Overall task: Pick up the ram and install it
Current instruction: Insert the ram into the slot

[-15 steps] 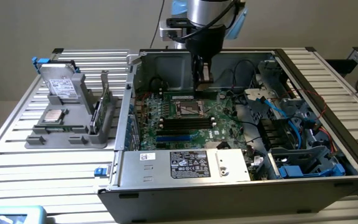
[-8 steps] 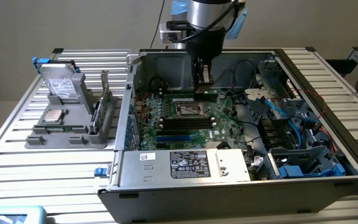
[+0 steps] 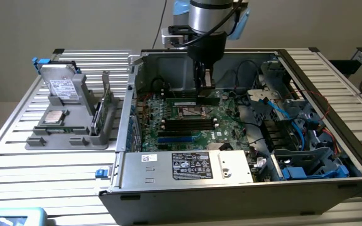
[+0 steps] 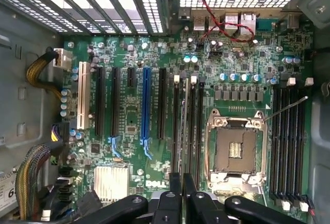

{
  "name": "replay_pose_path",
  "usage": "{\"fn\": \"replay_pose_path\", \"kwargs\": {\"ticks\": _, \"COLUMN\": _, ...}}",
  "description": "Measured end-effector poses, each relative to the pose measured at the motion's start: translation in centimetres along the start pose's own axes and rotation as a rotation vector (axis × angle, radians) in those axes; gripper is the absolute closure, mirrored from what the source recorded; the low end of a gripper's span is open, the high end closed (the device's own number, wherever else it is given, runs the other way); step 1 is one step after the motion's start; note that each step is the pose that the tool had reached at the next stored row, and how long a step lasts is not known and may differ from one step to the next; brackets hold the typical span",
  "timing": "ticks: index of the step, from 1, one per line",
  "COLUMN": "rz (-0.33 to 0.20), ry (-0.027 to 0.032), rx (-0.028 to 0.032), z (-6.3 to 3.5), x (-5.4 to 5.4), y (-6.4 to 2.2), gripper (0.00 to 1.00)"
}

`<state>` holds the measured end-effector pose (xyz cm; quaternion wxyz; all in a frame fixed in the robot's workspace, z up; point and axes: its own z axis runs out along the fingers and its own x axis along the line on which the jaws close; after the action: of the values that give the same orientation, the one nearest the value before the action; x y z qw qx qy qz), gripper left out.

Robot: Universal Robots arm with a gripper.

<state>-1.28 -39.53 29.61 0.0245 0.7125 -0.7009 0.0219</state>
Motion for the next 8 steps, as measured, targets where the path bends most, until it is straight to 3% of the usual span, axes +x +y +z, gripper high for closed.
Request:
{"fn": "replay_pose_path", "kwargs": {"ticks": 5, "rz": 0.000, "ry": 0.0143, "rx": 0.0005, "z": 0.58, "x": -0.16, "y": 0.00, "gripper": 0.86}}
{"fn": "replay_pose_path", "kwargs": {"ticks": 8, "rz": 0.000, "ry": 0.0197, "rx": 0.0009, "z": 0.95, "x": -0.41, "y": -0.01, "gripper": 0.86}}
